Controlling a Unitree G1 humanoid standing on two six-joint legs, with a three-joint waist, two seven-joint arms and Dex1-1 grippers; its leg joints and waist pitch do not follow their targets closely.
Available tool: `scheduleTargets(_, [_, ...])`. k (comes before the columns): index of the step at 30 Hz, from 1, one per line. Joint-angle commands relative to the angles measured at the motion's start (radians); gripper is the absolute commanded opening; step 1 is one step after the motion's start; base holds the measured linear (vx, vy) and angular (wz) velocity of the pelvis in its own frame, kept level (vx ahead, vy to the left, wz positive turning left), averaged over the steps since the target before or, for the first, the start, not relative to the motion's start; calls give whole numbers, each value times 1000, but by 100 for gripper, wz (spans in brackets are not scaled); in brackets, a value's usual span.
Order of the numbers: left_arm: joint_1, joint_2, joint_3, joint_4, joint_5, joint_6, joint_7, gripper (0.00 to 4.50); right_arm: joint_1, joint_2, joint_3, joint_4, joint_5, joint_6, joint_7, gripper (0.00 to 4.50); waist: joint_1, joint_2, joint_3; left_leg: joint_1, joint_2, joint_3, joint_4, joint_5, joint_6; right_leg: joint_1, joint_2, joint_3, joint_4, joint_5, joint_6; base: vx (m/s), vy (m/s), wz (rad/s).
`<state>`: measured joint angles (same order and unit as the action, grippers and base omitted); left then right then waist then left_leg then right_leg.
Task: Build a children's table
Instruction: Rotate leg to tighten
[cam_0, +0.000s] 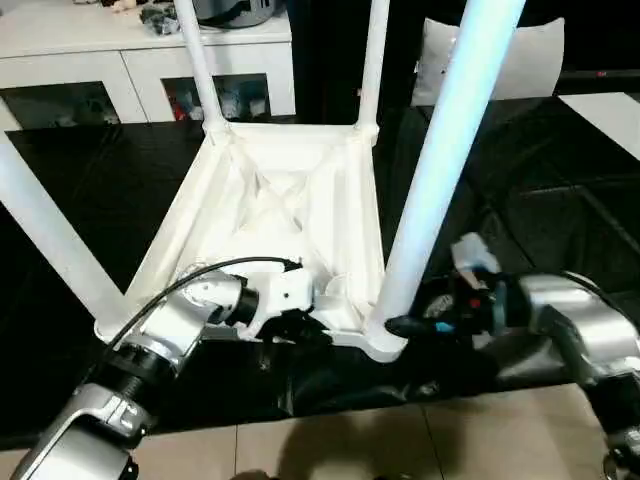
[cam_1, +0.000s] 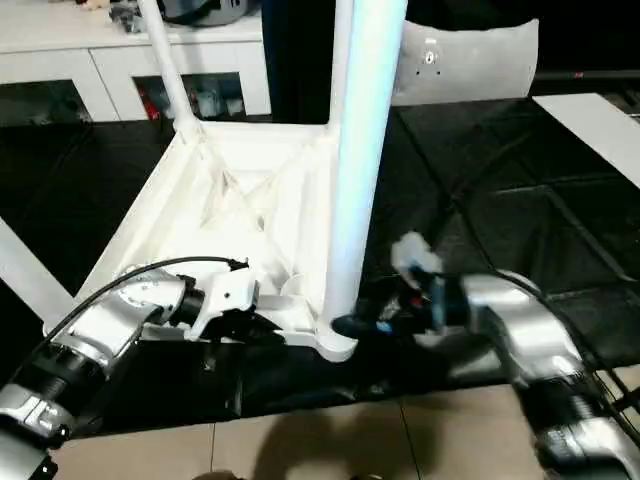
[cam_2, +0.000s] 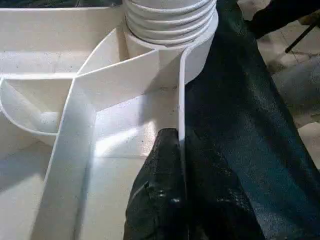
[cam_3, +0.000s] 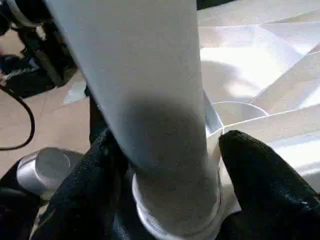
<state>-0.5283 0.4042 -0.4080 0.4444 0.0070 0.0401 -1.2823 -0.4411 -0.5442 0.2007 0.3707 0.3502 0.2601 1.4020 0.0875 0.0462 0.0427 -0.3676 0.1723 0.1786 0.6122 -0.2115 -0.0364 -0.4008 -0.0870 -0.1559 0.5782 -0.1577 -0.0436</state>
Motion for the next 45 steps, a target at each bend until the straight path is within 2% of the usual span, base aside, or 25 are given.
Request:
scheduleTargets(1, [-10, 5, 13, -45, -2, 6, 5, 0, -18, 19, 32, 25, -21, -1, 13, 286, 4, -9, -75, 3, 72, -27, -62, -84, 107, 66, -85, 71, -57, -216, -157, 0, 0, 0])
scheduleTargets(3, [-7, 6, 12, -50, -6, 15, 7, 0, 0, 56, 62, -37, -16, 32, -29, 271, 2, -8, -73, 0, 73, -28, -64, -83, 108, 67, -85, 71, -56, -213, -156, 0, 0, 0])
scheduleTargets(4, [-5, 8, 12, -54, -9, 21, 8, 0, 55, -1, 34, -139, 28, 64, -5, 259, 5, -8, -71, 8, 77, -29, -66, -89, 104, 66, -83, 74, -61, -225, -137, 0, 0, 0])
scheduleTargets(7, [3, 9, 13, -63, -14, 35, 4, 0, 106, -65, -10, -195, 67, 74, 47, 244, 15, -5, -72, 8, 78, -28, -65, -99, 106, 65, -87, 76, -62, -242, -133, 0, 0, 0])
scheduleTargets(9, [5, 8, 15, -68, -16, 41, 6, 0, 110, -67, -14, -199, 68, 75, 53, 238, 17, -9, -71, 5, 73, -26, -65, -111, 99, 66, -88, 74, -65, -268, -131, 0, 0, 0])
scheduleTargets(12, [24, -15, 46, -109, -51, 126, 47, 0, 143, -50, -33, -253, 99, 115, 20, 214, 19, -10, -69, 6, 73, -26, -66, -113, 93, 66, -88, 74, -70, -298, -120, 0, 0, 0])
scheduleTargets(15, [33, -29, 59, -137, -60, 177, 82, 0, 169, -23, -41, -293, 73, 132, -77, 210, 16, -11, -65, 8, 73, -27, -69, -118, 85, 62, -86, 74, -76, -332, -105, 0, 0, 0])
scheduleTargets(17, [47, -84, 85, -168, -35, 254, 213, 0, 186, 62, -48, -324, 18, 164, -304, 207, 11, -11, -64, 9, 72, -29, -71, -118, 71, 61, -86, 72, -79, -352, -95, 0, 0, 0])
scheduleTargets(18, [49, -95, 89, -171, -28, 268, 238, 0, 182, 83, -50, -319, 11, 173, -347, 205, -3, -12, -61, 4, 66, -30, -73, -132, 58, 62, -84, 65, -84, -387, -85, 0, 0, 0])
scheduleTargets(19, [51, -108, 91, -176, -22, 284, 265, 0, 173, 115, -55, -307, -7, 182, -407, 204, -16, -16, -59, 2, 55, -29, -69, -155, 45, 68, -84, 56, -97, -461, -52, 0, 0, 0])
scheduleTargets(20, [51, -130, 96, -180, -18, 309, 303, 0, 153, 158, -65, -272, -31, 188, -481, 204, -22, -14, -59, 5, 52, -28, -67, -163, 40, 65, -84, 55, -101, -489, -40, 0, 0, 0])
scheduleTargets(21, [51, -139, 99, -181, -17, 319, 318, 0, 143, 176, -69, -256, -41, 189, -510, 202, -40, -13, -56, 3, 47, -28, -66, -178, 36, 62, -82, 50, -109, -528, -26, 0, 0, 0])
scheduleTargets(22, [46, -179, 111, -182, -1, 354, 385, 0, 114, 247, -85, -212, -78, 203, -629, 201, -54, -13, -57, 1, 44, -31, -63, -186, 34, 64, -81, 44, -114, -548, -10, 0, 0, 0])
scheduleTargets(23, [46, -179, 111, -182, -1, 354, 385, 0, 114, 247, -85, -212, -78, 203, -629, 200, -62, -13, -57, -3, 44, -32, -62, -186, 34, 65, -81, 43, -114, -547, -4, 0, 0, 0])
scheduleTargets(25, [22, -249, 119, -162, 41, 386, 509, 0, 74, 357, -124, -142, -133, 208, -852, 200, -79, -7, -56, 5, 41, -33, -60, -198, 35, 53, -76, 39, -123, -551, 2, 0, 0, 0])
scheduleTargets(27, [17, -262, 118, -160, 49, 387, 533, 0, 71, 372, -135, -133, -142, 201, -895, 200, -85, -6, -62, 5, 43, -36, -60, -194, 41, 59, -79, 41, -119, -523, -1, 0, 0, 0])
scheduleTargets(28, [12, -275, 118, -155, 56, 386, 553, 0, 71, 383, -143, -129, -140, 187, -912, 200, -83, -6, -64, 5, 48, -35, -62, -183, 55, 56, -78, 47, -114, -483, -10, 0, 0, 0])
scheduleTargets(29, [9, -283, 116, -155, 61, 388, 570, 0, 75, 391, -146, -133, -139, 180, -925, 234, -81, -4, -65, 6, 50, -35, -62, -177, 60, 54, -79, 50, -112, -463, -18, 0, 0, 0])
scheduleTargets(30, [7, -287, 115, -153, 64, 387, 581, 0, 80, 393, -144, -141, -144, 175, -932, 255, -78, -5, -67, -1, 53, -38, -64, -154, 70, 61, -80, 53, -101, -411, -33, 0, 0, 0])
scheduleTargets(32, [10, -284, 109, -157, 71, 386, 589, 0, 103, 399, -148, -175, -130, 153, -902, 278, -74, -4, -69, -4, 57, -38, -64, -128, 84, 63, -82, 57, -91, -351, -53, 0, 0, 0])
scheduleTargets(36, [22, -246, 93, -171, 85, 344, 551, 0, 135, 375, -161, -217, -116, 98, -837, 311, -64, -1, -68, -3, 59, -36, -65, -125, 96, 64, -85, 62, -86, -328, -74, 0, 0, 0])
scheduleTargets(40, [32, -213, 89, -163, 75, 295, 509, 0, 162, 316, -173, -256, -71, 82, -746, 351, -55, -6, -65, 1, 59, -32, -66, -143, 100, 64, -85, 64, -90, -352, -66, 0, 0, 0])
scheduleTargets(42, [39, -190, 81, -151, 67, 234, 467, 0, 175, 270, -176, -280, -49, 77, -680, 357, -50, -8, -63, 0, 58, -31, -66, -148, 100, 64, -85, 63, -93, -378, -54, 0, 0, 0])
scheduleTargets(43, [50, -154, 63, -145, 62, 177, 405, 0, 185, 219, -181, -298, -24, 82, -596, 378, -47, -9, -64, -3, 56, -33, -66, -145, 103, 68, -85, 62, -94, -391, -40, 0, 0, 0])
scheduleTargets(45, [55, -122, 46, -140, 60, 139, 358, 0, 195, 170, -177, -312, -14, 89, -516, 393, -45, -7, -63, -1, 57, -33, -66, -152, 110, 64, -84, 63, -95, -399, -31, 0, 0, 0])
